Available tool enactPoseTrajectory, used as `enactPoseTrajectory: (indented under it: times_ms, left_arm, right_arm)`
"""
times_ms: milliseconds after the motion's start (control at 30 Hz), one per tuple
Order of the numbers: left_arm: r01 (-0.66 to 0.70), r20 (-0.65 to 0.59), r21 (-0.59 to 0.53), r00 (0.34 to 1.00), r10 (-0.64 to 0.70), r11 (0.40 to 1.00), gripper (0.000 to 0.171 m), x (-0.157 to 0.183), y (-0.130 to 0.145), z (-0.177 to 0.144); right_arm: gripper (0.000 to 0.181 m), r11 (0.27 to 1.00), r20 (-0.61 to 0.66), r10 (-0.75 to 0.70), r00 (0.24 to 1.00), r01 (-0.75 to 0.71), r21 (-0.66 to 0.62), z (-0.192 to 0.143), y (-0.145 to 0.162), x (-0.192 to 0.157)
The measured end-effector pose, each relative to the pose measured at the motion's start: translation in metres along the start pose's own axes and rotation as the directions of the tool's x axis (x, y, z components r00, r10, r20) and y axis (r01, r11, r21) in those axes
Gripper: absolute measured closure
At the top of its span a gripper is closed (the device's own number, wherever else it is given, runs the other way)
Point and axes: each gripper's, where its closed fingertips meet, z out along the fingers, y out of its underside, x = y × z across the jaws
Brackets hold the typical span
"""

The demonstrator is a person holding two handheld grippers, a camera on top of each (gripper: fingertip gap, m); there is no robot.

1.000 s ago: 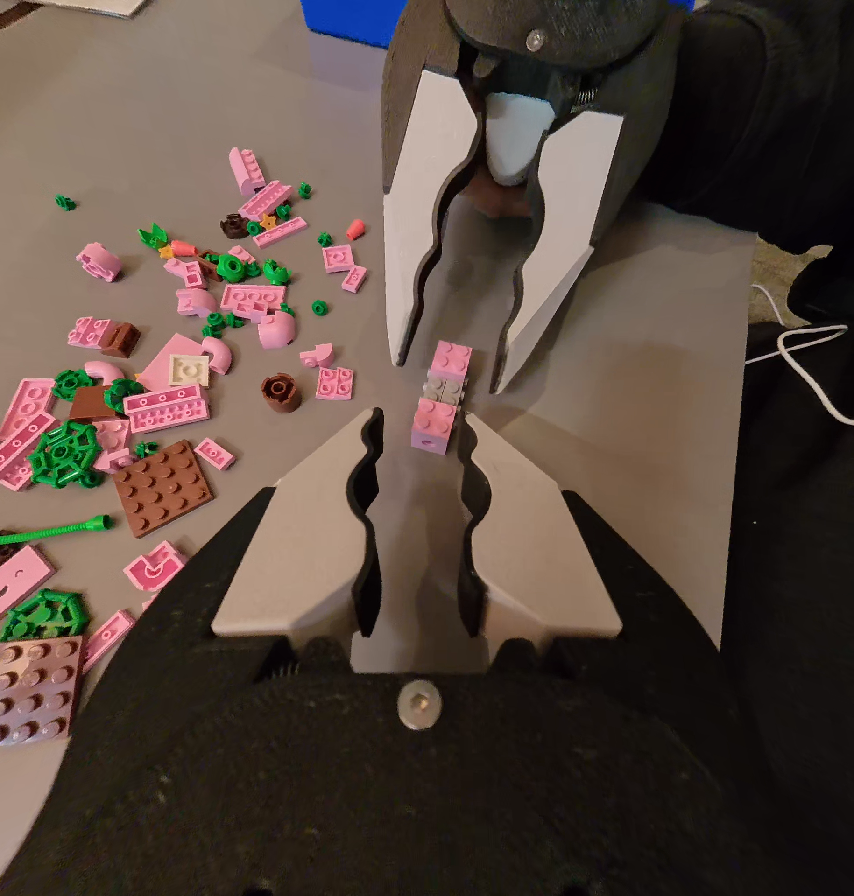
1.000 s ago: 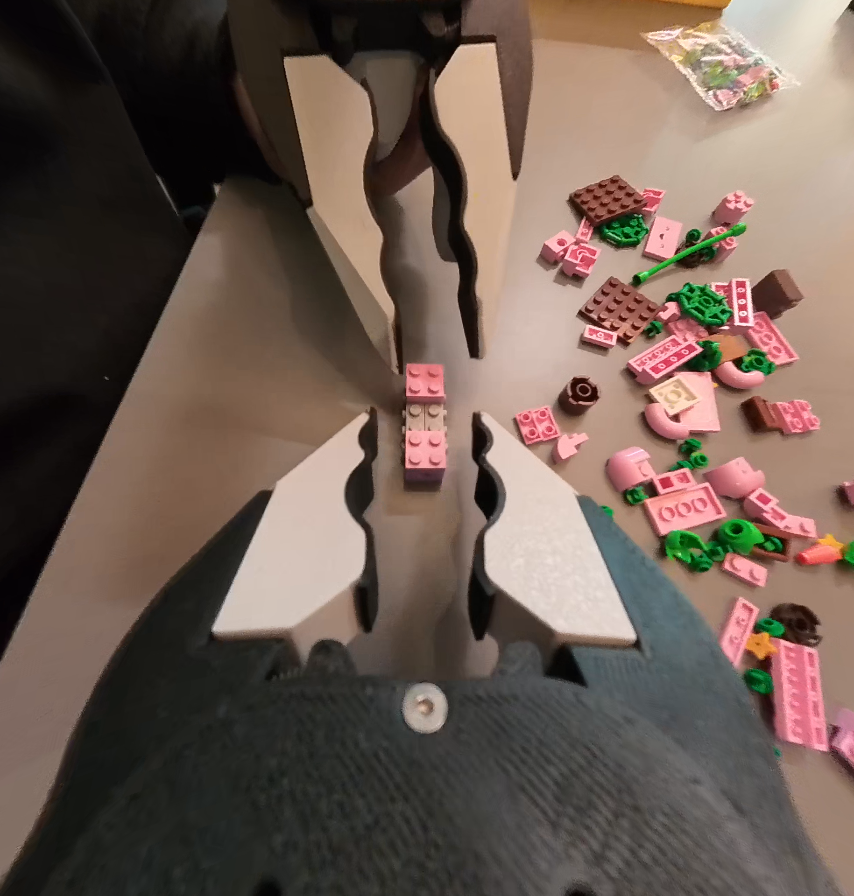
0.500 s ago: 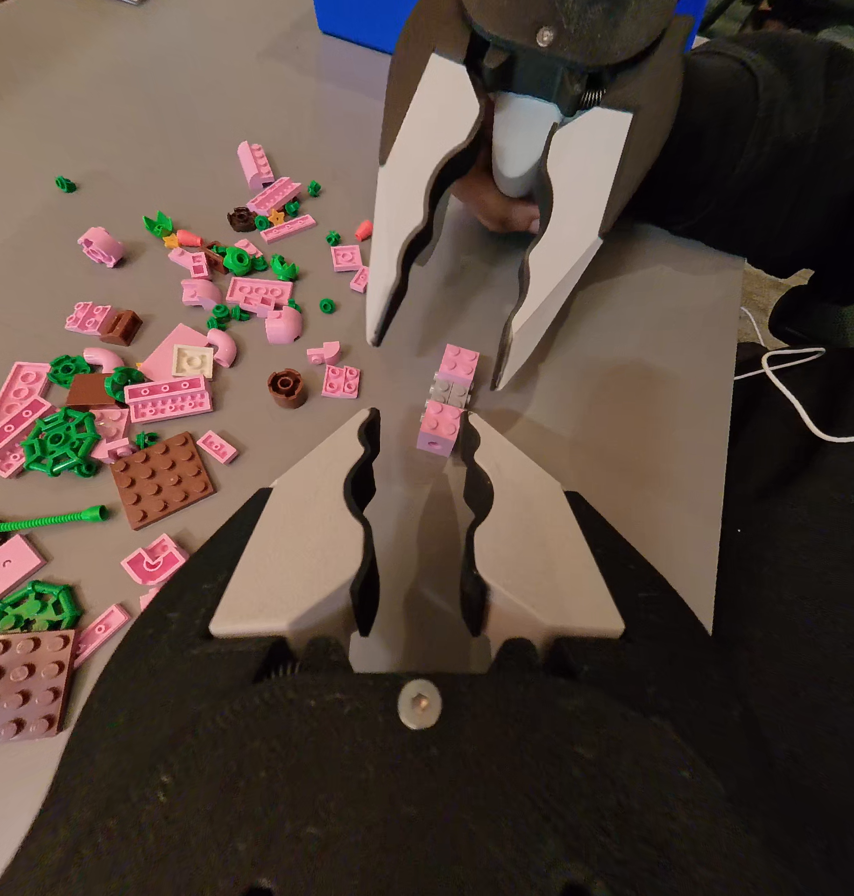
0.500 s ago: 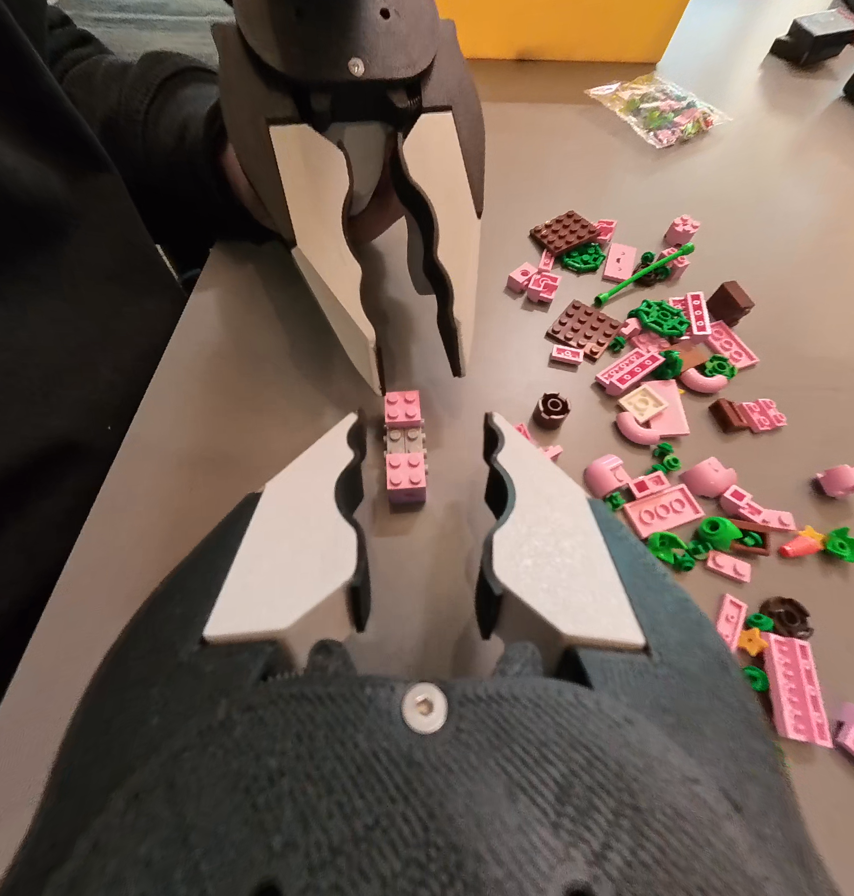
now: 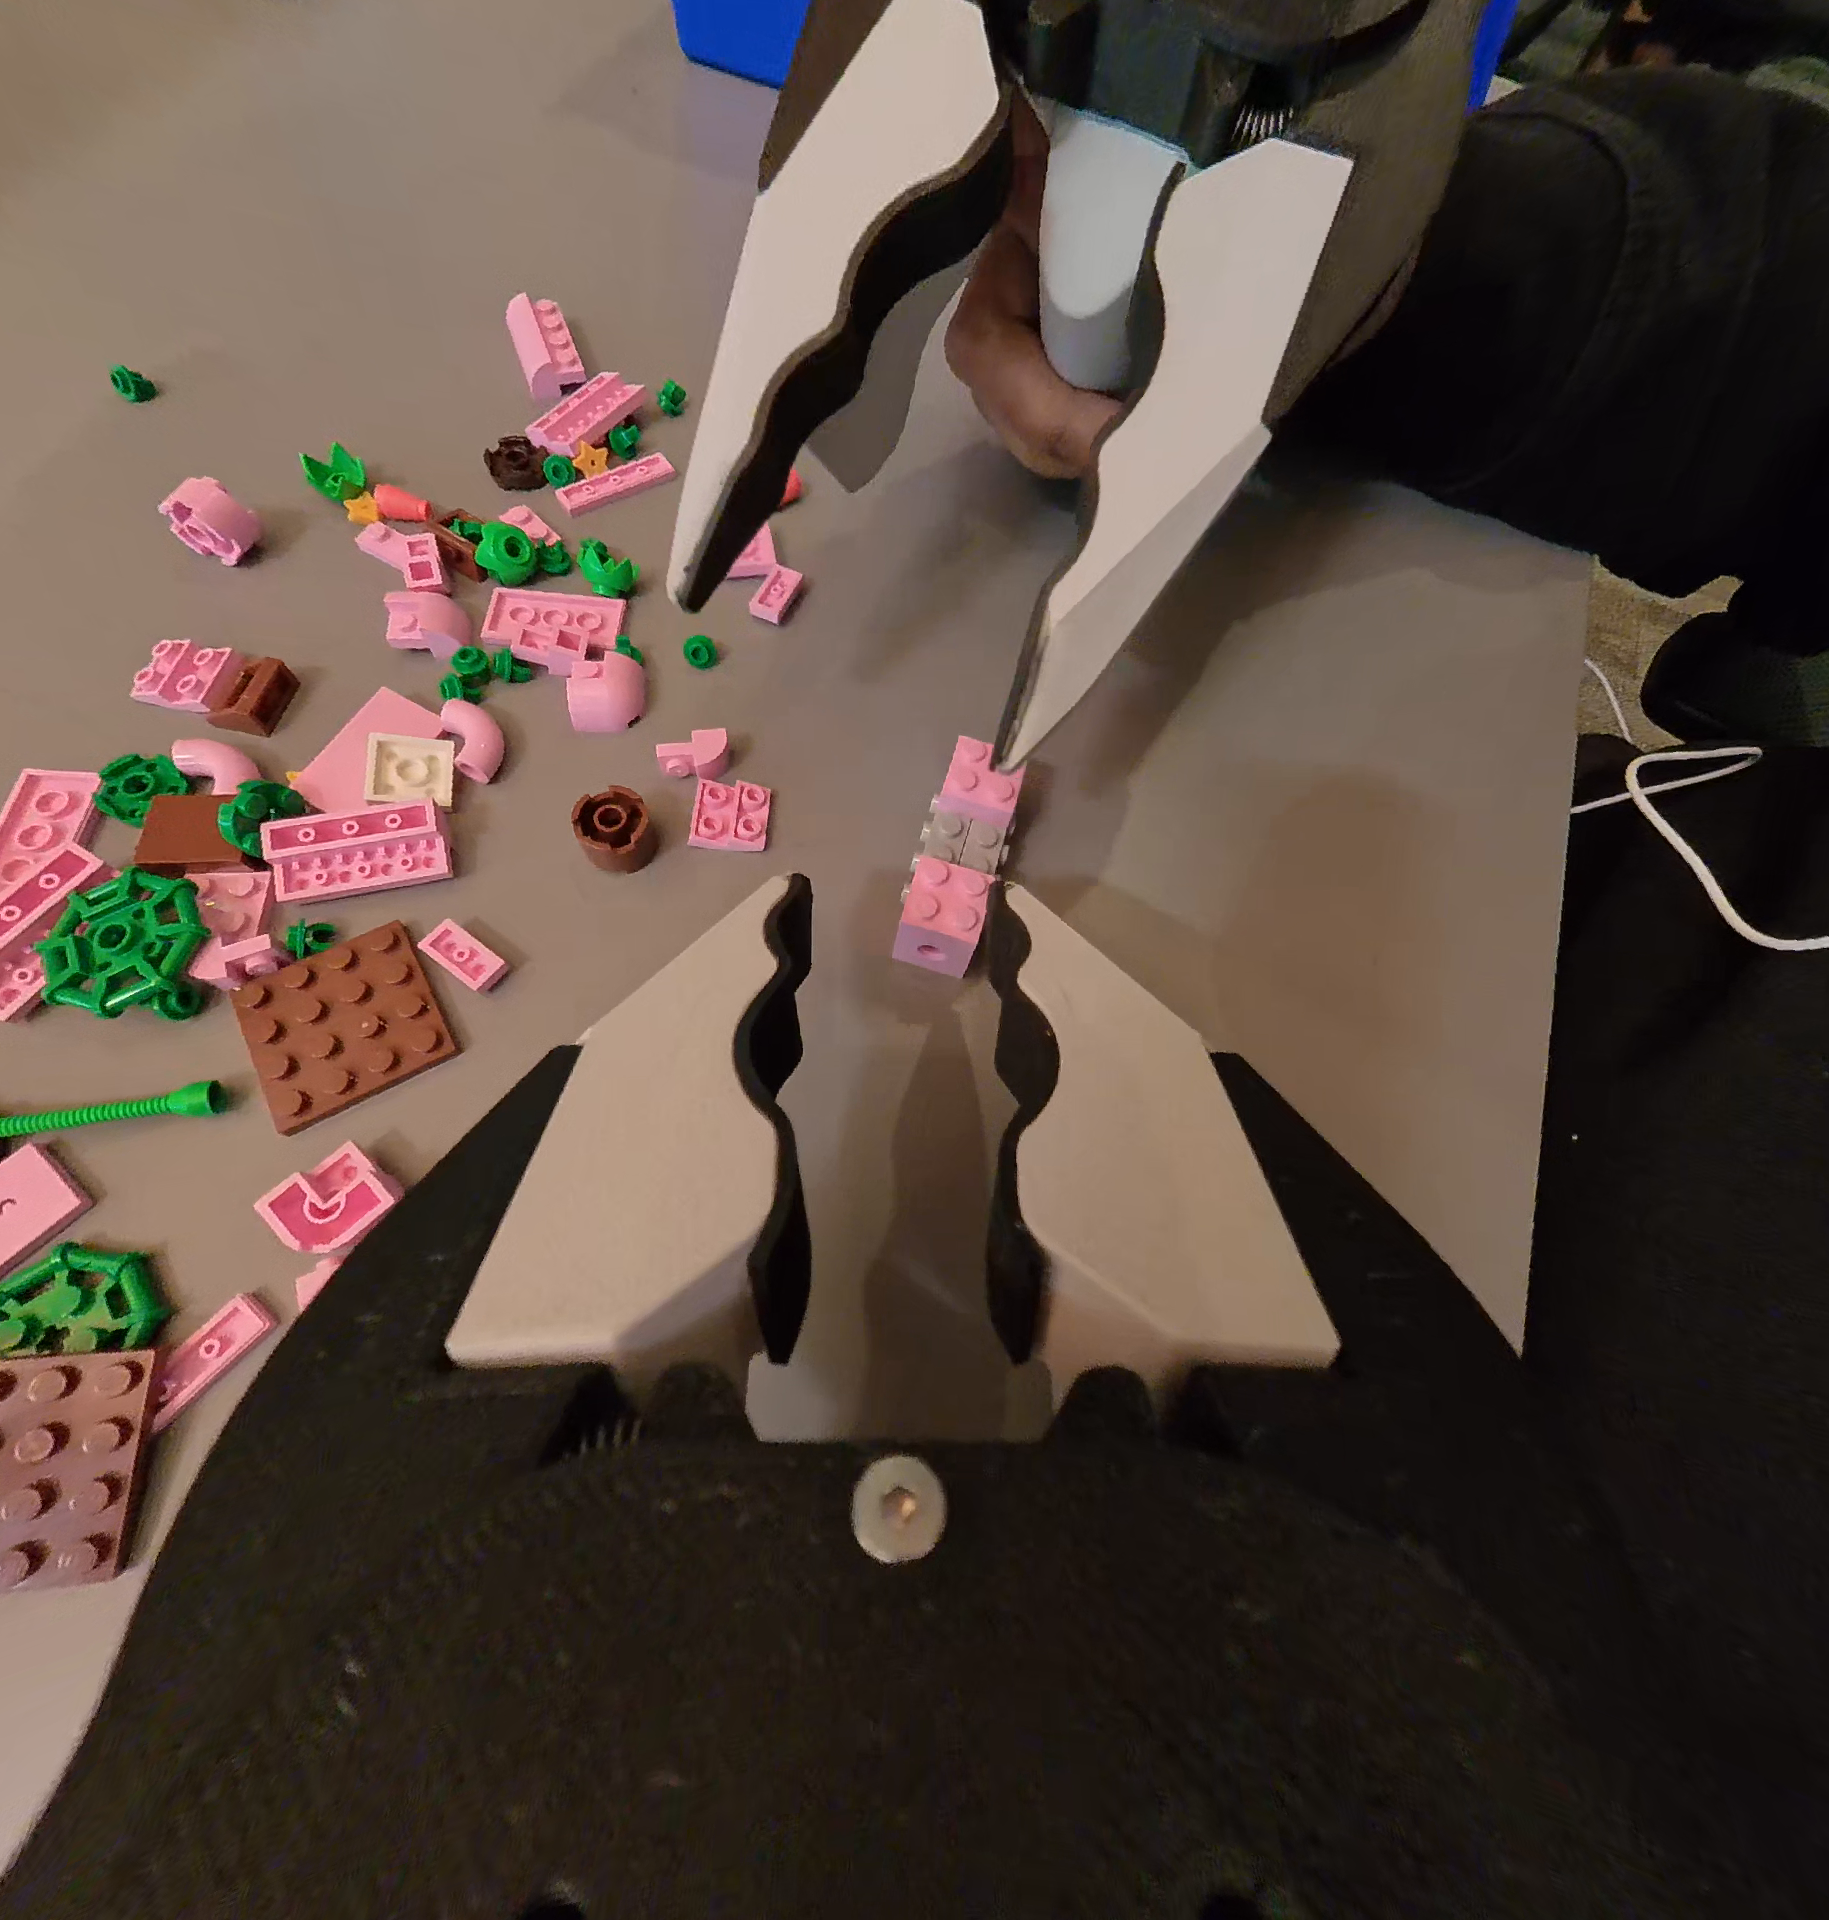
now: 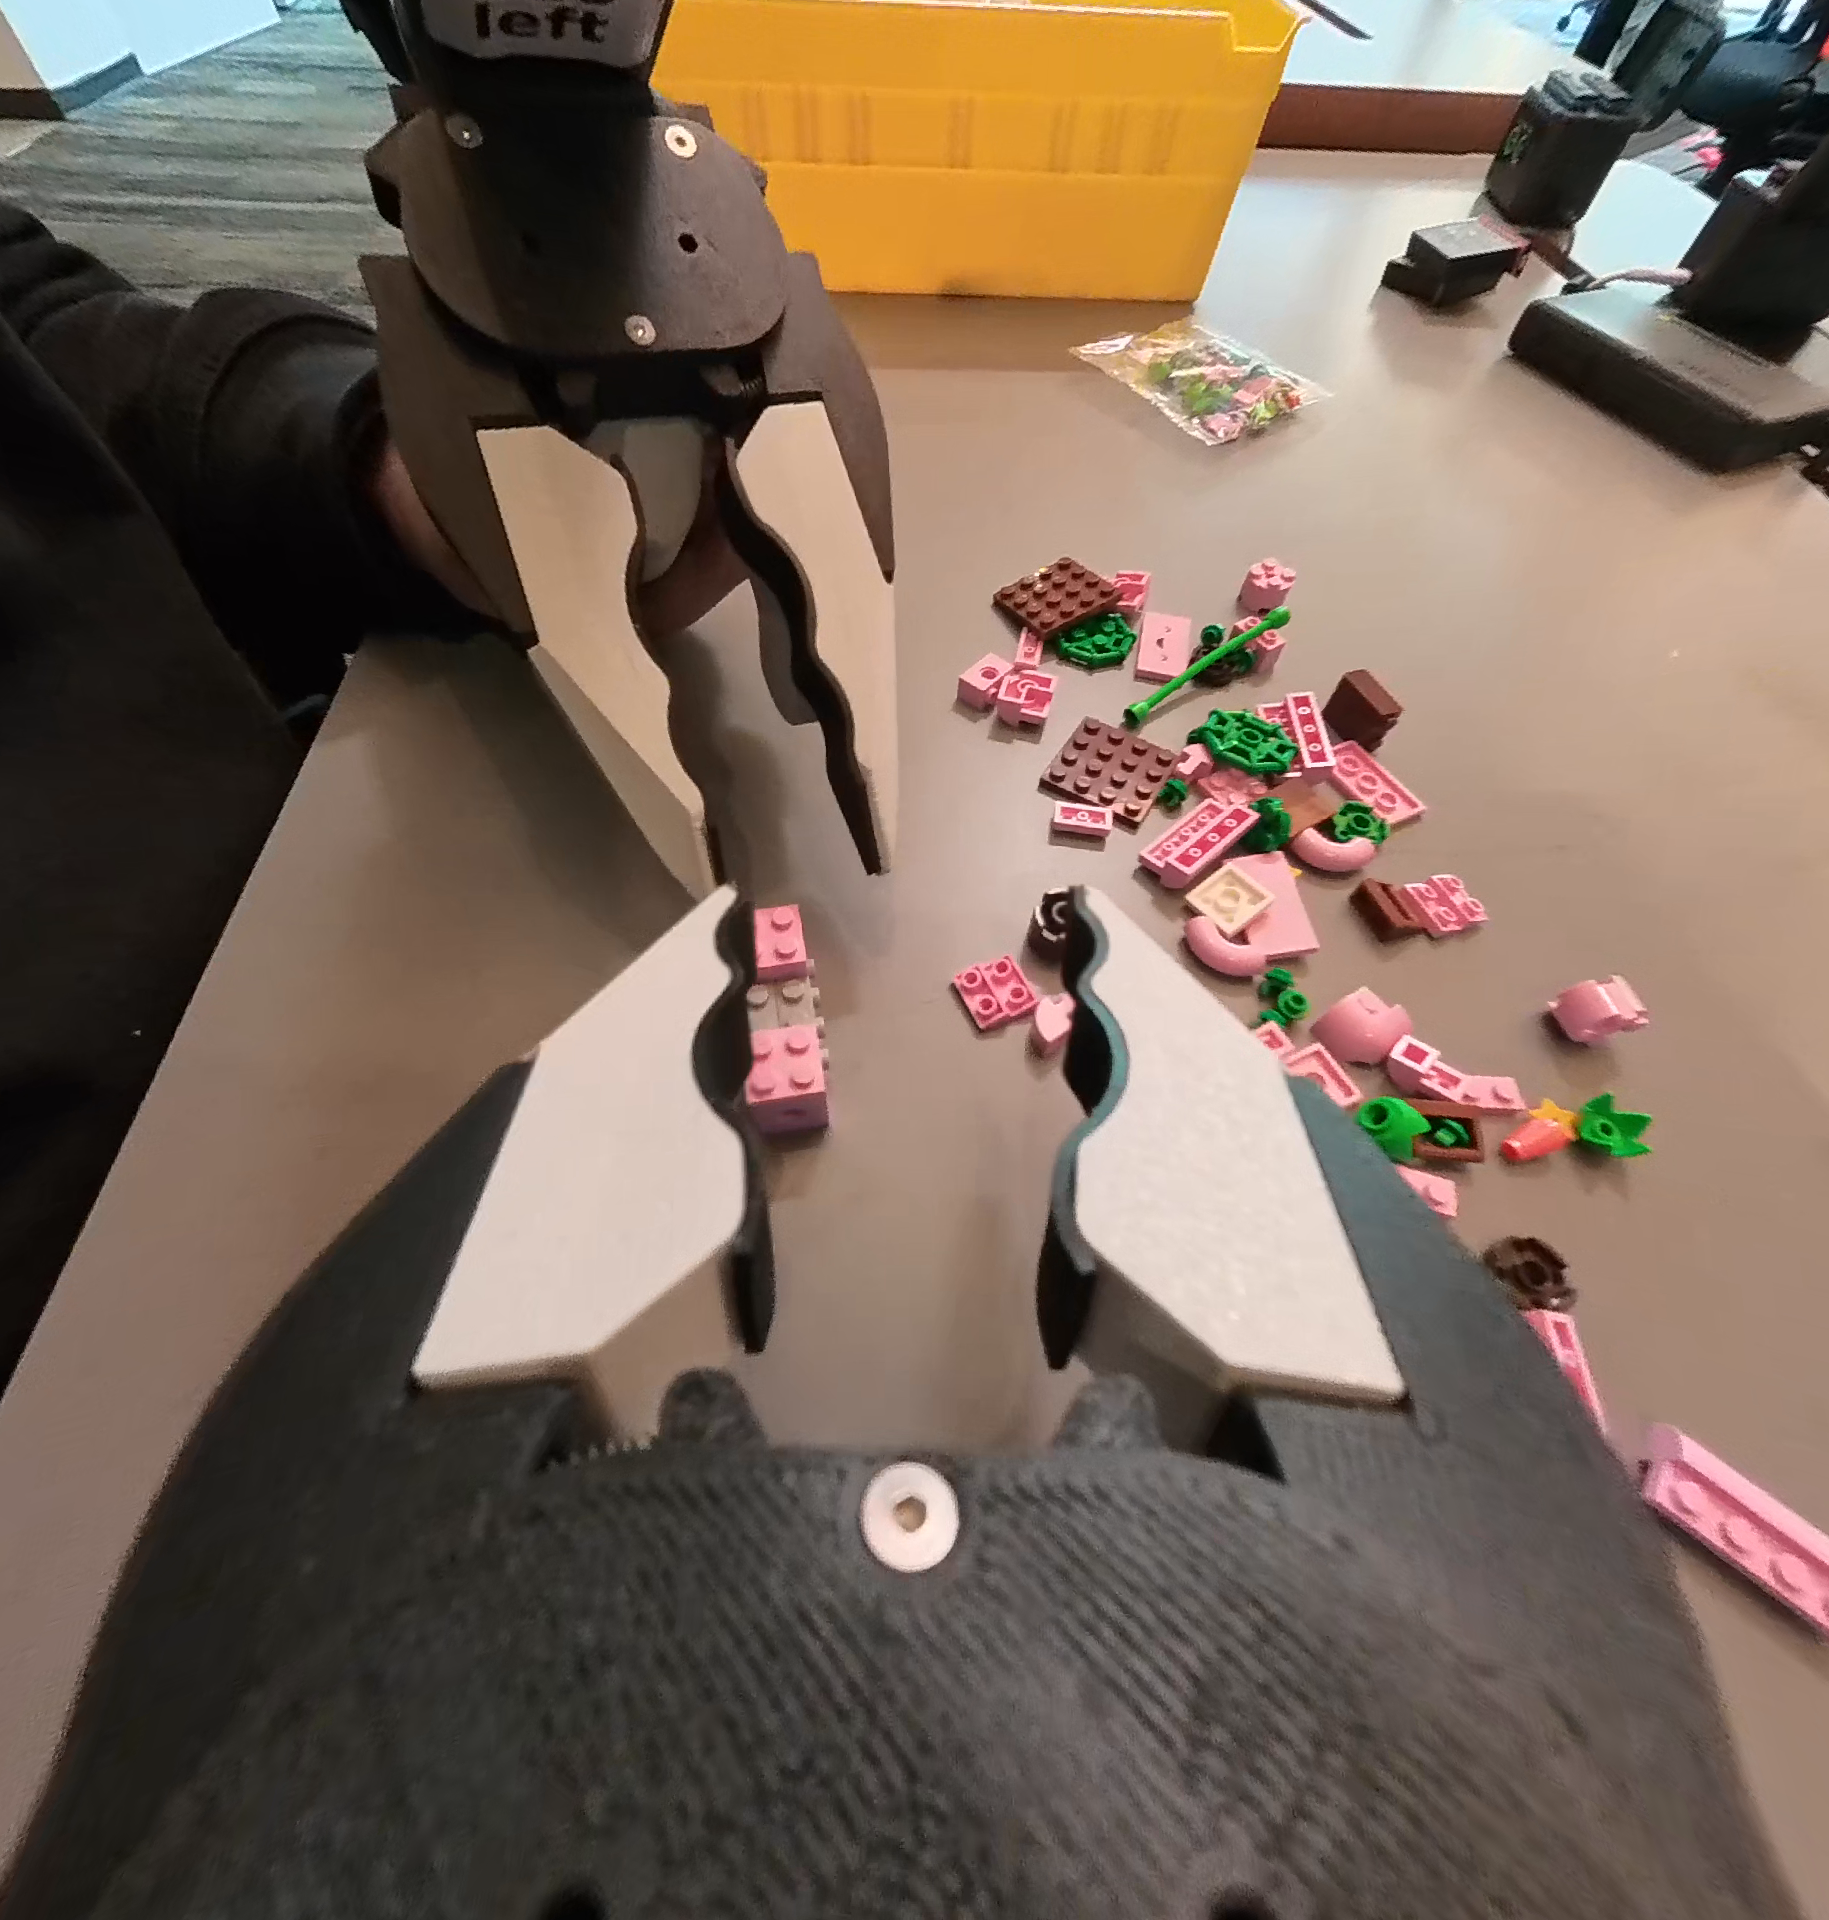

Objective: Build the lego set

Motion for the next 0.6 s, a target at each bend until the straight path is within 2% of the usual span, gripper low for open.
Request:
enactPoseTrajectory:
  times_ms: [600]
  left_arm:
    - [0.02, -0.011, 0.001, 1.0, -0.02, 1.0, 0.139, -0.0007, 0.0, -0.0002]
  right_arm:
    - [0.125, 1.0, -0.034, -0.011, 0.999, 0.01, -0.004, 0.0016, 0.0017, 0.0045]
